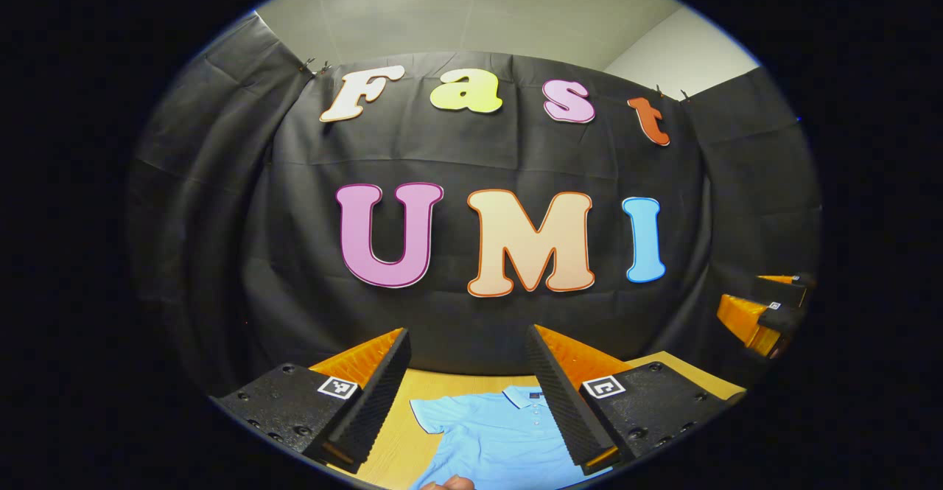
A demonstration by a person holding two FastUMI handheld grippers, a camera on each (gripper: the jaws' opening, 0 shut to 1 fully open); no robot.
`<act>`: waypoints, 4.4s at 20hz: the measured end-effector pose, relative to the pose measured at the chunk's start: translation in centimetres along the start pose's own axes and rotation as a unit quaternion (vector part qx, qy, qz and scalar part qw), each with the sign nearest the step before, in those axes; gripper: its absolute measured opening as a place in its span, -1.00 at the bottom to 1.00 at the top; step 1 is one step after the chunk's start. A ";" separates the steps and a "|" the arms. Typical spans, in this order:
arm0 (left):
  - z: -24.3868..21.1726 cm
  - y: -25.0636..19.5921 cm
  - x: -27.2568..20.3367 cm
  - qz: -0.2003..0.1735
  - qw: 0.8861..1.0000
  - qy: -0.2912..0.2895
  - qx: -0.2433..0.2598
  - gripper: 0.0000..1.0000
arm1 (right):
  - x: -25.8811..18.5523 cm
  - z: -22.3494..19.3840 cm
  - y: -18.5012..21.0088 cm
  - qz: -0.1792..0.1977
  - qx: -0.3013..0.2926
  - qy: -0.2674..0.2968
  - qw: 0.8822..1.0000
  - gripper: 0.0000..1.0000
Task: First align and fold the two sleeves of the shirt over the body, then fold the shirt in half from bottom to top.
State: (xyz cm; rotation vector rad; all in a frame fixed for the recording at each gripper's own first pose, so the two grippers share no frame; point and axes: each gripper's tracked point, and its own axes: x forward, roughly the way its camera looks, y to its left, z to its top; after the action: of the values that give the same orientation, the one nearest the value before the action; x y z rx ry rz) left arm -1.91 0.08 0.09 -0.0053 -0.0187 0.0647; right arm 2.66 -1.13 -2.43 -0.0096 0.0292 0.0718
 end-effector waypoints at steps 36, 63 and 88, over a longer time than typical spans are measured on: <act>-6.7 7.4 7.2 0.027 0.996 0.079 0.008 0.89 | 16.4 -37.2 -7.7 -0.113 -0.021 0.328 0.938 0.99; -8.3 8.2 7.4 0.035 0.994 0.098 -0.015 0.90 | 16.6 -39.5 -2.1 -0.073 0.099 0.366 0.922 -1.00; -11.0 11.7 7.4 0.041 0.991 0.123 -0.032 0.91 | 15.5 -34.6 13.4 0.074 0.152 0.334 0.927 0.96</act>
State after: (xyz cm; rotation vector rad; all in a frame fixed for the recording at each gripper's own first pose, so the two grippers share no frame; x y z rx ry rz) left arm 4.96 12.17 -10.87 -0.0774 0.2270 0.1449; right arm 16.13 12.95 -37.55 0.2803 0.7260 0.2125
